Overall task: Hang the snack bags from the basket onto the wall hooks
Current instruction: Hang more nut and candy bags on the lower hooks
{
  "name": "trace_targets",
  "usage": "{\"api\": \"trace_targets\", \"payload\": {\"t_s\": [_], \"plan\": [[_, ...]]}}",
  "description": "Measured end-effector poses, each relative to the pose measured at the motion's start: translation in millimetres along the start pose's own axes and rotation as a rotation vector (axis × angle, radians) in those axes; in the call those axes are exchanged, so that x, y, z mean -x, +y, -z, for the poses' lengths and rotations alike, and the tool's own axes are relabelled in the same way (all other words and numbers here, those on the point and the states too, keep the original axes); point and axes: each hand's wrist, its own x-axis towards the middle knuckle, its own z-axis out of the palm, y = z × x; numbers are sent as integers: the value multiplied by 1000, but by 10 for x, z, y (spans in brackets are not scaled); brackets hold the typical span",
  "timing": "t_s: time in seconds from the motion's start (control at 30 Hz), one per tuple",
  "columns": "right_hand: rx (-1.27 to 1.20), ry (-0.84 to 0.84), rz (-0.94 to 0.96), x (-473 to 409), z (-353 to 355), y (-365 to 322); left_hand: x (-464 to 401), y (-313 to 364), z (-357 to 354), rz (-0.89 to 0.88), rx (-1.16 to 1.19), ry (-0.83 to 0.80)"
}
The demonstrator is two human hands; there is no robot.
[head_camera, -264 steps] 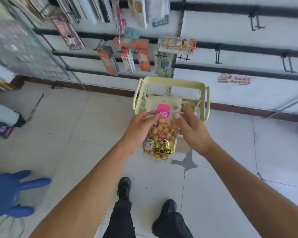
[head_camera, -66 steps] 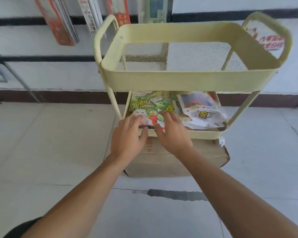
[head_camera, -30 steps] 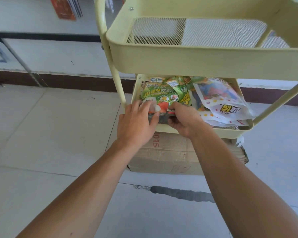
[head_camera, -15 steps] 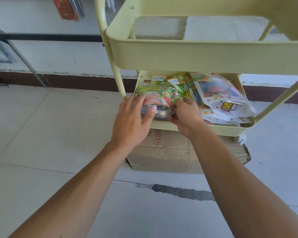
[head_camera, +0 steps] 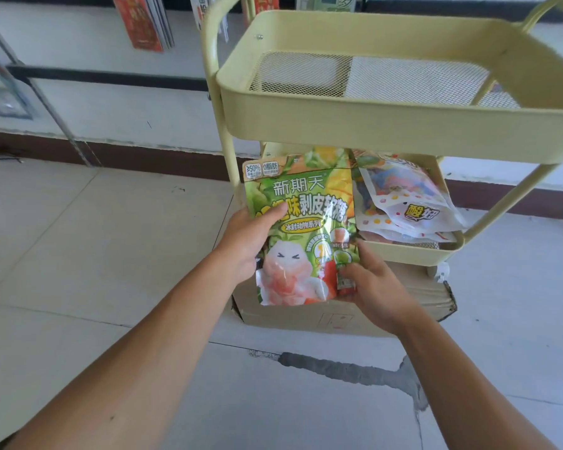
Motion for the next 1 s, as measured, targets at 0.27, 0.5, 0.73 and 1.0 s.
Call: {"api": "trace_targets", "payload": {"t_s": [0.27,0.5,0.73,1.0], "plan": [[-56,99,-1,34,139,-69,178,-43,-34,14,-127,-222],[-90,169,151,153,201,-314,329,11,-91,90,-106,-392],[9,121,165,367,321,-456,467,196,-273,-48,-65,-381],[24,169,402,614,286,-810,581,446,-428,-380,-295,-300]]}}
